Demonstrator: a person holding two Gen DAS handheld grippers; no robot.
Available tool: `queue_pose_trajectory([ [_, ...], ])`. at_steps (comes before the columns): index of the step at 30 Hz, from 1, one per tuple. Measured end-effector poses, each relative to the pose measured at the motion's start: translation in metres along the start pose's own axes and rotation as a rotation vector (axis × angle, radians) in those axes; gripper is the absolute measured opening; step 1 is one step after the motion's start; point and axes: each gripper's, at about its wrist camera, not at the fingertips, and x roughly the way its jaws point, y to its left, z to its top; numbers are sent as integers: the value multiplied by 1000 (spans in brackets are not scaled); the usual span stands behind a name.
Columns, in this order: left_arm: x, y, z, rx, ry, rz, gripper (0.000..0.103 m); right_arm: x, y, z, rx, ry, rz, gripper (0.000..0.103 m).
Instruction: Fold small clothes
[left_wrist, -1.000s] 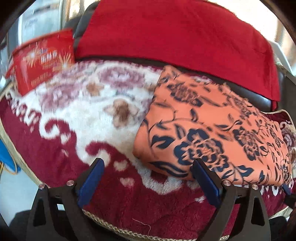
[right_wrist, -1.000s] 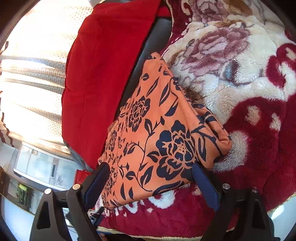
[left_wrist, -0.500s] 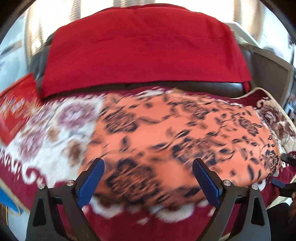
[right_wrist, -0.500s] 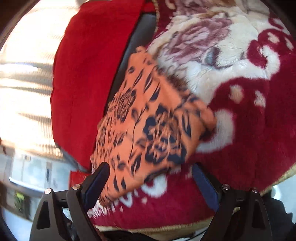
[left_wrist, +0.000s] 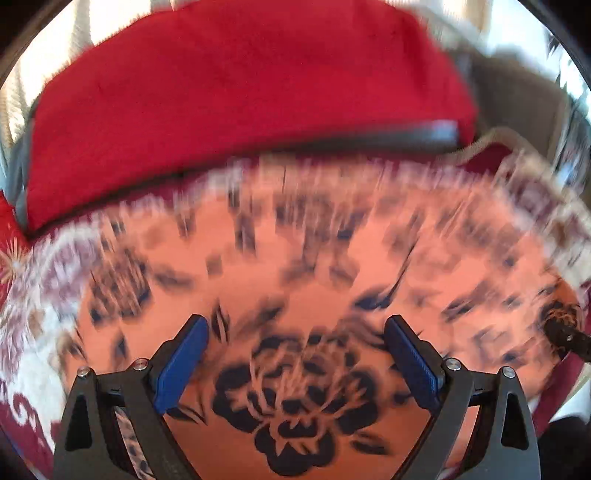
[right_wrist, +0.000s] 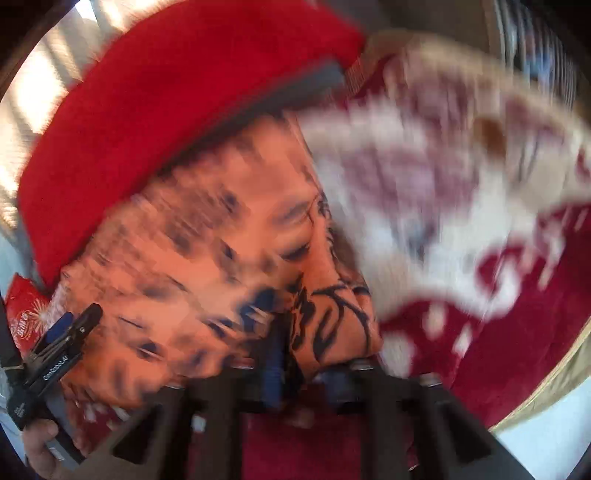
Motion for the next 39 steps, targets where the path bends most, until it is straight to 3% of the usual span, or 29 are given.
queue_pose_trajectory([
  [1,-2,0,0,-3,-25,4,98,-6,-7,3,40,-10,52,36],
  [3,-5,-1,3,2,-22,-9,98,-23,-15,11,56,-16,113,84],
  [4,-5,0,4,0,-18,-15,98,-35,-20,15,75,-53,114,86],
  [8,-2,4,7,-40,4,-22,98,-50,-35,53,86,-101,132,86],
  [13,2,5,9,-34,0,-10,98,-2,-31,114,50,1,228,86],
  [18,4,4,9,-30,-6,-9,98,63,-3,142,-88,137,151,84],
  [20,5,4,10,-26,-8,-6,98,65,15,142,-186,149,141,42],
  [21,4,4,10,-25,-8,-4,98,60,28,139,-234,161,132,26],
  [22,2,3,8,-25,-8,-5,98,48,43,136,-298,117,71,20],
  [24,3,3,9,-28,-7,-5,98,26,71,125,-448,5,-57,19],
  [26,4,3,10,-26,-8,-5,98,38,66,125,-424,24,-106,19],
  [27,4,2,11,-23,-9,-6,98,52,54,127,-382,48,-146,26],
  [28,5,2,11,-23,-10,-5,98,58,46,128,-353,24,-180,58],
  [29,4,2,11,-21,-12,-6,98,55,41,128,-324,-24,-226,74],
  [30,4,3,10,-21,-13,-8,98,46,35,127,-278,-61,-235,82],
  [35,2,7,8,-31,-13,-14,98,-2,28,114,-189,-94,-159,82],
  [39,-1,7,7,-43,-14,-9,98,-38,49,87,-227,-75,-4,82],
])
